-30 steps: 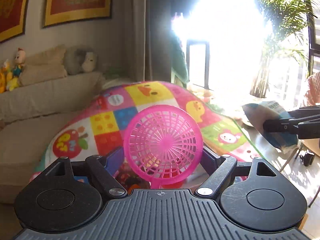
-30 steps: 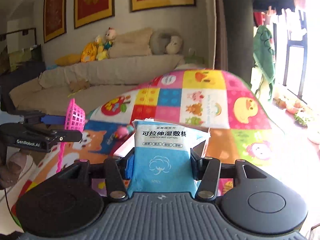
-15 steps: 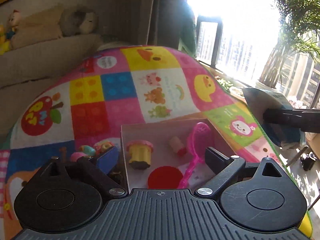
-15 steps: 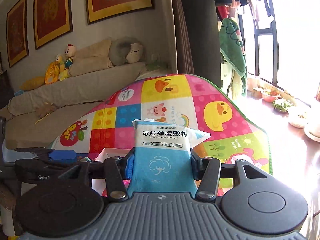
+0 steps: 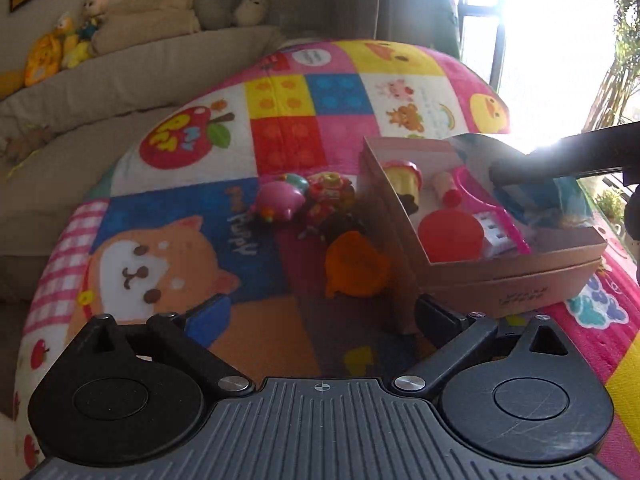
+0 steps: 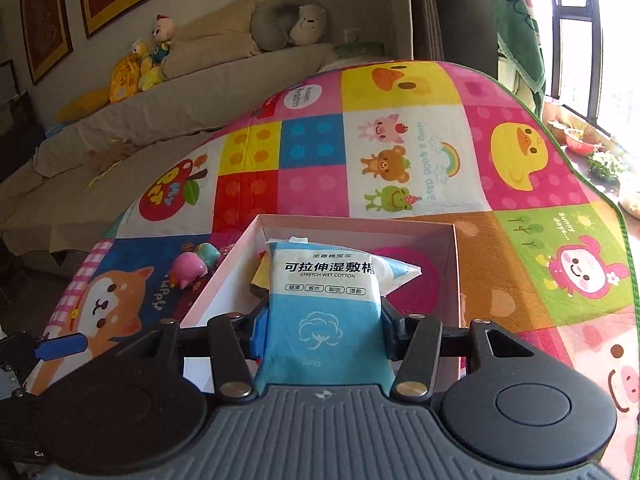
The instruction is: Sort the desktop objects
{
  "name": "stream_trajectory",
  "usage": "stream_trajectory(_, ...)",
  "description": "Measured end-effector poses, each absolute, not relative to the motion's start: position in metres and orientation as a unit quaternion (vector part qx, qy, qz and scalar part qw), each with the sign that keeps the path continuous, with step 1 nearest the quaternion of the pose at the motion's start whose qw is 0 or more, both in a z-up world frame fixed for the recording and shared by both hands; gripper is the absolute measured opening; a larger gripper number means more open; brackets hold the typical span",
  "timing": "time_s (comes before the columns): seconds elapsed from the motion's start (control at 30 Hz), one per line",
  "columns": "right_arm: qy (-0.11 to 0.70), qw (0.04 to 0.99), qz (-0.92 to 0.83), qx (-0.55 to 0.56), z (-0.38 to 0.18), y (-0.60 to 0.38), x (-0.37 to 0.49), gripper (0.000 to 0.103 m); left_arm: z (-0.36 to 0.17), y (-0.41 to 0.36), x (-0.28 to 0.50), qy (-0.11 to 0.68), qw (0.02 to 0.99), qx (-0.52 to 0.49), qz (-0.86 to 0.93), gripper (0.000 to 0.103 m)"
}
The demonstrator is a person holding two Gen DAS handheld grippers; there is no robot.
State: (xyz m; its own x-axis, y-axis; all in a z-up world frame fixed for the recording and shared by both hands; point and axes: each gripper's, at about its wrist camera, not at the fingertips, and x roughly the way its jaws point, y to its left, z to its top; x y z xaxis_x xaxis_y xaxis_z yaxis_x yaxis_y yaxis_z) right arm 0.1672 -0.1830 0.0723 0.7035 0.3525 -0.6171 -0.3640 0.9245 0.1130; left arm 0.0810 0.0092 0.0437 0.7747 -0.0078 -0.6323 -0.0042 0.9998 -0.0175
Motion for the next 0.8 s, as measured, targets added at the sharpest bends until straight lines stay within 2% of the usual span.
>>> stream_trajectory(0.33,0.363,0.912,0.173,-0.08,0.062,-0.164,0.156,0.057,0.031,0.022,0.076,0.348,0.937,-0.024,-0.004,0.101)
stream_trajectory(0.43,0.362,0.912,0.176,-0.084,0.068,-0.163,0.153,0.057,0.026,0.029,0.074,0.348,0.937,-0.031,0.002,0.102)
stream_trajectory(0.53,0.354,0.914,0.18,-0.078,0.079,-0.158,0.155,0.063,0.02,0.034,0.07,0.341,0.939,-0.027,0.022,0.102)
stream_trajectory(0.67,0.352,0.908,0.219,-0.059,0.102,-0.131,0.171,0.063,0.013,0.041,0.062,0.313,0.949,-0.022,0.046,0.102)
stream_trajectory(0.73,0.358,0.899,0.245,-0.063,0.111,-0.105,0.188,0.049,0.008,0.045,0.063,0.316,0.947,-0.04,0.038,0.102)
stream_trajectory(0.77,0.369,0.891,0.255,-0.067,0.112,-0.089,0.2,0.038,0.008,0.046,0.065,0.32,0.946,-0.043,0.034,0.102)
stream_trajectory(0.8,0.382,0.884,0.26,-0.07,0.111,-0.074,0.212,0.034,0.008,0.047,0.064,0.316,0.947,-0.05,0.032,0.102)
